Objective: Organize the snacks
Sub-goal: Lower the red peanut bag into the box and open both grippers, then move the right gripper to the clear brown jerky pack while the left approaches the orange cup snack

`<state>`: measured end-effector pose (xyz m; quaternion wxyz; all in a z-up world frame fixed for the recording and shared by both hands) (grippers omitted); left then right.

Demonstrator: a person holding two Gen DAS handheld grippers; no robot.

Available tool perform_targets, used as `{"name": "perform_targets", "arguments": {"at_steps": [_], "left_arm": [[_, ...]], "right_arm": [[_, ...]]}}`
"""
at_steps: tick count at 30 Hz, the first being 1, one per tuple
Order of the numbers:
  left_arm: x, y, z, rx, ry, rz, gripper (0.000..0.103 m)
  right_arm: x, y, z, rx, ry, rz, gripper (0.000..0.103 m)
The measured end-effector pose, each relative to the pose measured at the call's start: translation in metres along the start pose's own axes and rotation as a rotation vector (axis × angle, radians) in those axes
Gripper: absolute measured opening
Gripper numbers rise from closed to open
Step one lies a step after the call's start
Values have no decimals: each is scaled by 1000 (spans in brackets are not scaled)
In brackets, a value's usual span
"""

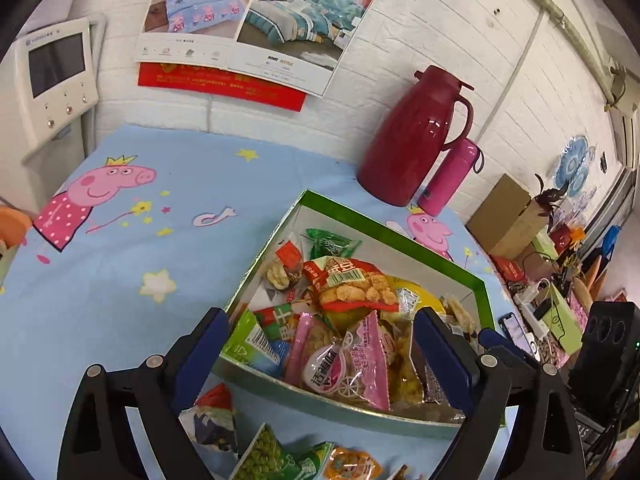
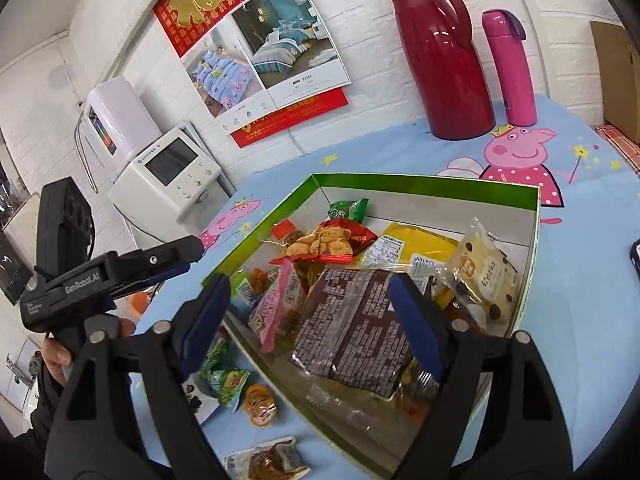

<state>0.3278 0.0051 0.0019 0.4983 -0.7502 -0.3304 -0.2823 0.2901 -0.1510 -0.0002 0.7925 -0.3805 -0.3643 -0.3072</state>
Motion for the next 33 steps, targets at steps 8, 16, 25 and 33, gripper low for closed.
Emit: {"name": "perform_targets", "arguments": {"at_steps": [8, 16, 25, 33], "left_arm": [[-25, -78, -22, 38, 100, -97, 101], [-101, -103, -4, 128, 42, -31, 101], [-167, -113, 27, 266, 15, 23, 101], [-175, -115, 42, 312, 0, 36, 101]], "right_arm": [[-14, -67, 35, 23, -55, -76, 91], [-62, -93, 27, -16, -46, 1, 91], [-127, -52, 23, -80, -17, 212, 88], [-143, -22, 34, -117, -32, 255, 73]]}}
Point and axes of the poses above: each gripper's, at about its wrist camera, not at the fingertips, and y roughly the way its jaws point, z to its left, x to its top, the point moved 8 cm from there along y, roughly the way its jaws point, and after that the axes turned 7 degrees about -z, right-handed, at the moved point
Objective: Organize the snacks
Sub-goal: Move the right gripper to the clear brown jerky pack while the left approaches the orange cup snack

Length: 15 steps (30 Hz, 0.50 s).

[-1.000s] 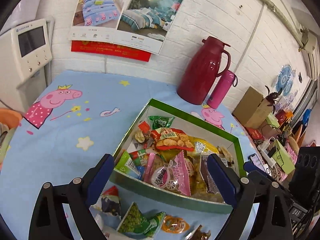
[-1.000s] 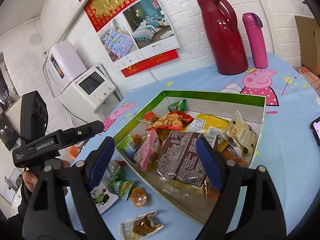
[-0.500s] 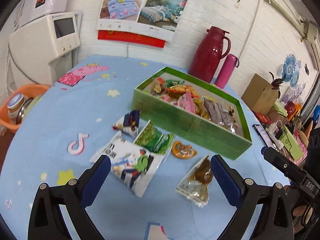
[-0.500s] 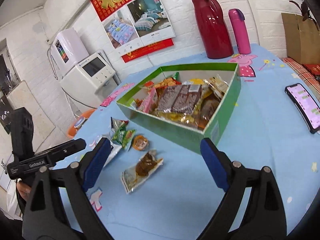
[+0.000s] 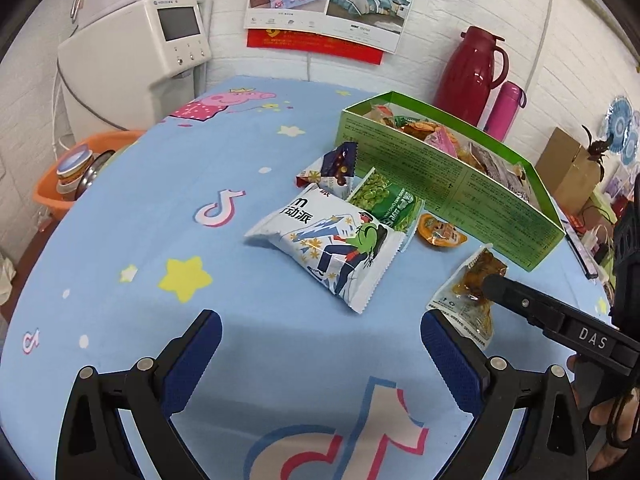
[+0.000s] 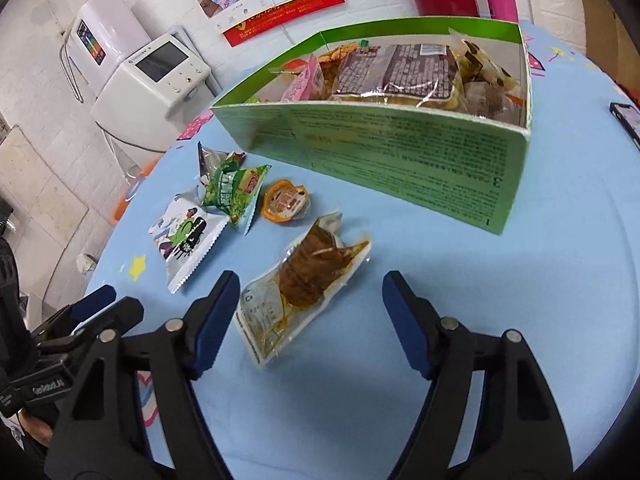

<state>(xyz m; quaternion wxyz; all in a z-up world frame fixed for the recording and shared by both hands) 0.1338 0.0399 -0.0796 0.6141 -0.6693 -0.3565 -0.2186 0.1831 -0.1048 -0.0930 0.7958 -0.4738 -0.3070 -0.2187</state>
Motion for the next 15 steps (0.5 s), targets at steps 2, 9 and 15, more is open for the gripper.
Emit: {"name": "perform_targets", "arguments": {"at_steps": [2, 9, 15], "left_arm": [[-2, 3, 1, 3, -6, 10, 101], [-7, 5, -7, -47, 22, 43, 101], [21, 0, -57, -150, 149, -15, 101]], "right_arm": [[2, 5, 4, -14, -25, 1, 67], [-1, 0, -8, -58, -89, -15, 40], [2, -27, -42, -113, -57, -79, 38]]}}
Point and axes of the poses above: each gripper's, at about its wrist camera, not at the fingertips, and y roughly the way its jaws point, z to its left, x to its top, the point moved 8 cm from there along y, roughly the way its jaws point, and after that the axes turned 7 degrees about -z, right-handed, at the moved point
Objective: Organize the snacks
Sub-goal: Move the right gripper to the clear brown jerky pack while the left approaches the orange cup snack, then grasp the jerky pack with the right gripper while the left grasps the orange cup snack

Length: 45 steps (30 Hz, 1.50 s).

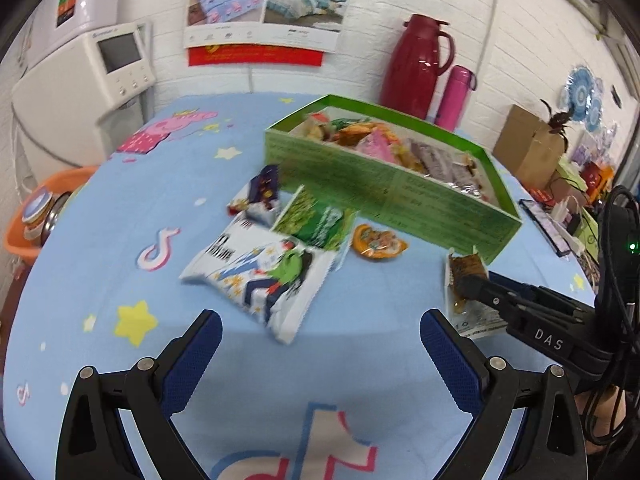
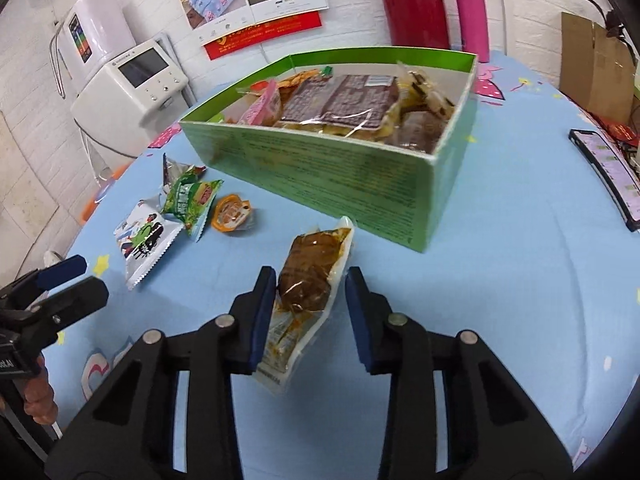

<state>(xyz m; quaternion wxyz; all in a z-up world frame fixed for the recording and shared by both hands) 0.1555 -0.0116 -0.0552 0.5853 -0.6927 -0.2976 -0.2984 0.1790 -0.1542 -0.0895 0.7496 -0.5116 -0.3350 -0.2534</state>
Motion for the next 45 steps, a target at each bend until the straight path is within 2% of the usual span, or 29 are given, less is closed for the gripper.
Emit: {"name": "perform_targets", "arguments": {"at_steps": [2, 4, 6, 7, 14, 18, 21, 23, 30, 36, 39, 42, 45], "left_arm": [[10, 9, -18, -38, 57, -4, 100], [18, 25, -36, -73, 112, 21, 90], [24, 41, -44, -90, 122, 52, 81], [28, 50, -46, -95, 109, 65, 78], [36, 94, -35, -121, -81, 164, 69], [34, 108, -35, -89, -69, 188, 68], [28, 118, -38, -77, -53, 222, 68], [27, 119, -38, -62, -35, 212, 66], [24, 114, -35, -85, -41, 179, 64], [23, 111, -36, -87, -2, 167, 63], [23, 110, -34, -51, 19, 145, 42], [22, 108, -33, -78, 15, 103, 40], [20, 107, -32, -105, 27, 97, 36]], "right_arm": [[3, -8, -10, -6, 24, -25, 37], [7, -13, -17, -9, 36, -51, 37], [10, -19, -21, 2, 45, -73, 37], [11, -20, -21, 13, 50, -80, 37], [12, -18, -27, 57, 65, -86, 37], [8, -11, -37, 71, 117, -60, 37], [7, -12, -41, 76, 138, -65, 44], [7, -12, -39, 84, 135, -64, 47], [4, -8, -37, 98, 126, -37, 48], [-1, -4, -27, 64, 72, -6, 51], [-5, 1, -22, 42, 39, 20, 51], [-6, 4, -16, 6, -2, 31, 54], [-9, 8, -10, -53, -69, 43, 56]]}}
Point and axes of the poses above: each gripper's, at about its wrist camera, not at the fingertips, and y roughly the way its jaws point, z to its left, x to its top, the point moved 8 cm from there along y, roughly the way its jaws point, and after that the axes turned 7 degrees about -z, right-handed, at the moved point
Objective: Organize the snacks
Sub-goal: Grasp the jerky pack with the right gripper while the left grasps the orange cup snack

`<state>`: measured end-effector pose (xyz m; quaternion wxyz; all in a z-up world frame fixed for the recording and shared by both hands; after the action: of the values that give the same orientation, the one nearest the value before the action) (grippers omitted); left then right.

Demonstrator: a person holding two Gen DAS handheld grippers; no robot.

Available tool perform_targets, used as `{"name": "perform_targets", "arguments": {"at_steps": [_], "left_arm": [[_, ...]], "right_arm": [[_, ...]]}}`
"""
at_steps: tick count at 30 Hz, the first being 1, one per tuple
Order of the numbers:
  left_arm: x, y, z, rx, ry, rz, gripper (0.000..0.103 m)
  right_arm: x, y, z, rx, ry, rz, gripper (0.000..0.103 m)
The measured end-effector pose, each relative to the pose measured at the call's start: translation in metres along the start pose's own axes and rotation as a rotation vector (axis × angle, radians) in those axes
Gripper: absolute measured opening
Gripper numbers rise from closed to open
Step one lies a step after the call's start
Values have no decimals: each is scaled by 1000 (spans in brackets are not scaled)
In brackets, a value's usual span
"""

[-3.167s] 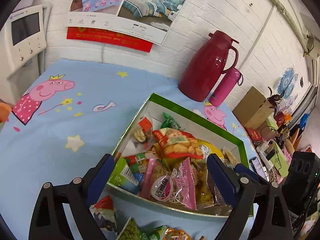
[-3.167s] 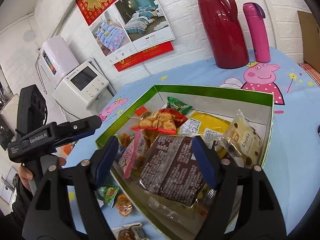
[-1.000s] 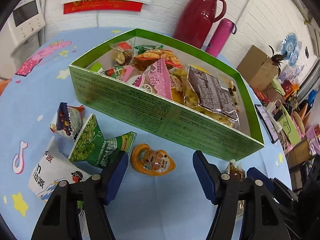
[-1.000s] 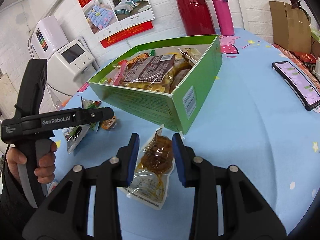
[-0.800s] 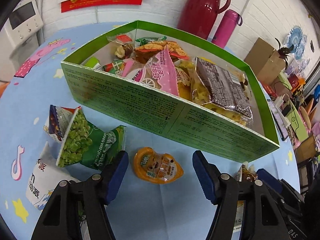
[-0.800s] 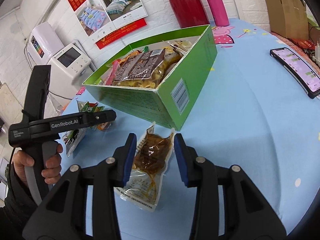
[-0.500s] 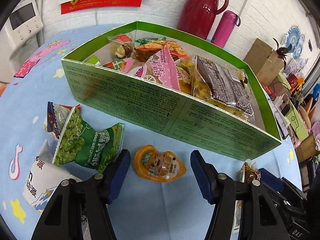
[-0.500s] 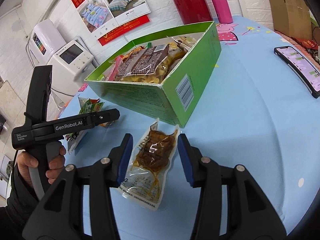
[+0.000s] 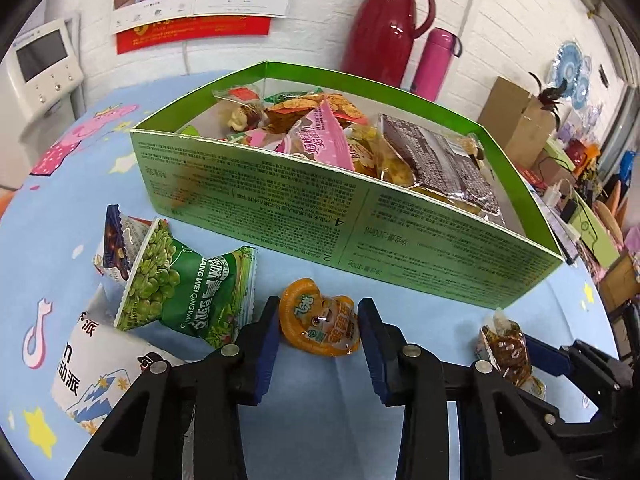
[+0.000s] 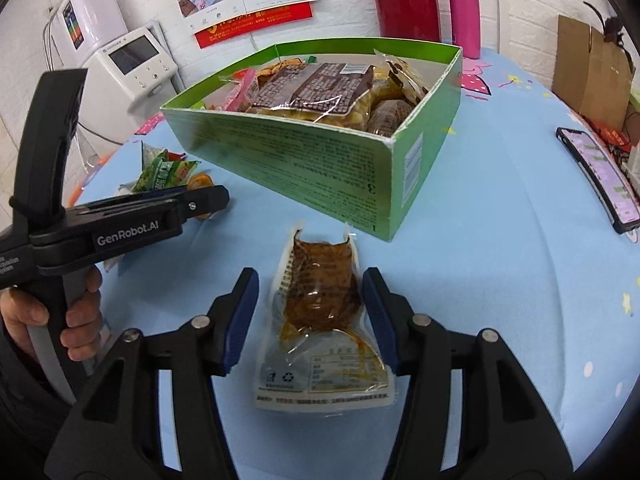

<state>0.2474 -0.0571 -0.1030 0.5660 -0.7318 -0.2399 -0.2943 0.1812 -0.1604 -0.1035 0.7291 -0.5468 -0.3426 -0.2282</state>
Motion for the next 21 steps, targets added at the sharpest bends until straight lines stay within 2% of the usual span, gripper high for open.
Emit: {"name": "perform_targets", "arguments": {"at_steps": [2, 4, 7, 10, 14, 18, 21], "left_arm": [[-1, -2, 0, -20, -11, 6, 35], [-1, -5, -1, -51, -22, 10, 30], [4, -17, -8, -82, -11, -18, 28], [11, -32, -13, -108, -8, -60, 27], [20, -49, -15, -145, -38, -95, 26], [38, -73, -18, -165, -52, -131, 26], [64, -84, -19, -149, -38, -145, 26]], "right_arm": [[-1, 2, 2, -32, -33, 6, 55], [-1, 2, 1, -71, -50, 8, 49], [-3, 1, 0, -93, -47, 4, 46], [-5, -7, 1, -60, 0, -15, 44], [-2, -26, 10, 28, 55, -46, 44], [25, -53, 22, 81, 40, -129, 44], [57, -64, 23, 83, 18, -201, 44]]}}
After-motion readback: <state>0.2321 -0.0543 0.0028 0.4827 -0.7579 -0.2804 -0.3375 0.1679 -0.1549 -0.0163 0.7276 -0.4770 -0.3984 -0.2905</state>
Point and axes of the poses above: each gripper's, at about its wrist camera, not at the fingertips, and y roughly the way its jaws point, z to its left, x to its top, the point moved 8 cm from there along y, roughly the way its jaws point, and after that the axes turned 7 degrees about -z, right-handed, at the moved point
